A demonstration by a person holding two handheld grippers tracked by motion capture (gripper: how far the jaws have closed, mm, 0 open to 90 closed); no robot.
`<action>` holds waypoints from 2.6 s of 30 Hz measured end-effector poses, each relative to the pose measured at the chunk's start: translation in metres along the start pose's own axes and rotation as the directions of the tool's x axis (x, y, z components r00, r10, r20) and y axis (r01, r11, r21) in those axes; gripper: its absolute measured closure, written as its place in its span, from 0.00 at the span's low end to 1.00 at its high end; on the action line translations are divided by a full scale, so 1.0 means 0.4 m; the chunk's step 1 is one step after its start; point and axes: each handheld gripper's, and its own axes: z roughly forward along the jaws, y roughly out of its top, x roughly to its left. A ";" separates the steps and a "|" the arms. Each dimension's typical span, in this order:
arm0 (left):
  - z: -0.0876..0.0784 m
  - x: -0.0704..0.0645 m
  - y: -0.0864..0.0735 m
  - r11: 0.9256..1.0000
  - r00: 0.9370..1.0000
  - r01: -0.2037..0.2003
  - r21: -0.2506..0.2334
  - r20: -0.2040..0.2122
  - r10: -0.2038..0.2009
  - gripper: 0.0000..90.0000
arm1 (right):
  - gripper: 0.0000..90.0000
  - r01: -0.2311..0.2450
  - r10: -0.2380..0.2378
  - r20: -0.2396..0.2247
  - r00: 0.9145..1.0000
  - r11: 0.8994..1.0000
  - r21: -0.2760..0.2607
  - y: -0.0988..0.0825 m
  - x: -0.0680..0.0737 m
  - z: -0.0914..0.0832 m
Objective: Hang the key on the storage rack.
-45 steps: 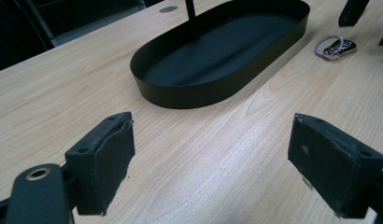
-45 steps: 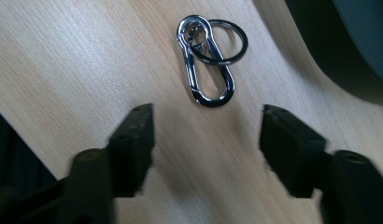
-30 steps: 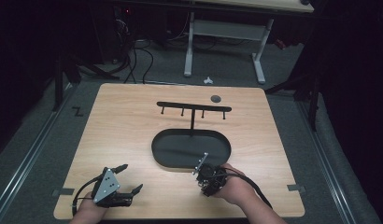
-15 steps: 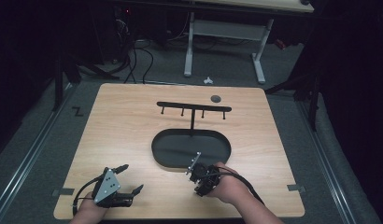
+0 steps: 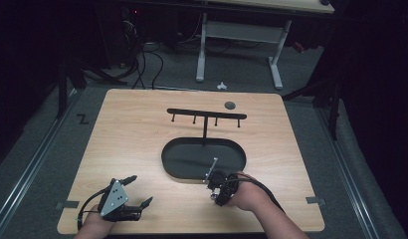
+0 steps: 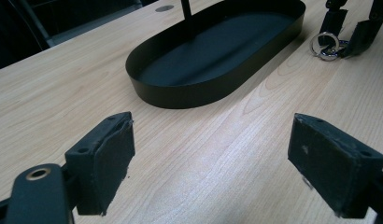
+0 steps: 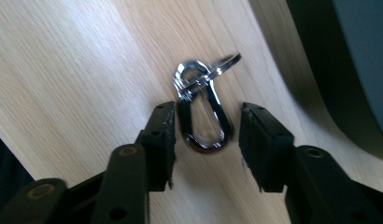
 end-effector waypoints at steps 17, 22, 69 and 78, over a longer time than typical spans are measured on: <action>0.001 -0.002 0.002 1.000 1.000 -0.003 0.005 0.005 0.003 0.17 | 0.68 0.050 -0.050 0.002 0.999 0.998 0.028 0.007 0.007 -0.001; 0.001 -0.004 0.002 1.000 1.000 -0.009 0.006 0.008 0.009 0.17 | 0.74 0.054 -0.054 0.001 0.999 0.998 0.036 0.010 0.013 -0.001; 0.000 -0.002 0.000 1.000 1.000 -0.001 0.004 0.003 0.001 0.17 | 0.75 -0.086 0.088 0.034 0.996 0.994 -0.064 -0.051 -0.020 -0.101; 0.001 -0.002 0.000 1.000 1.000 0.000 0.004 0.002 0.000 0.17 | 0.75 -0.133 0.138 0.065 0.988 0.988 -0.077 -0.097 -0.051 -0.138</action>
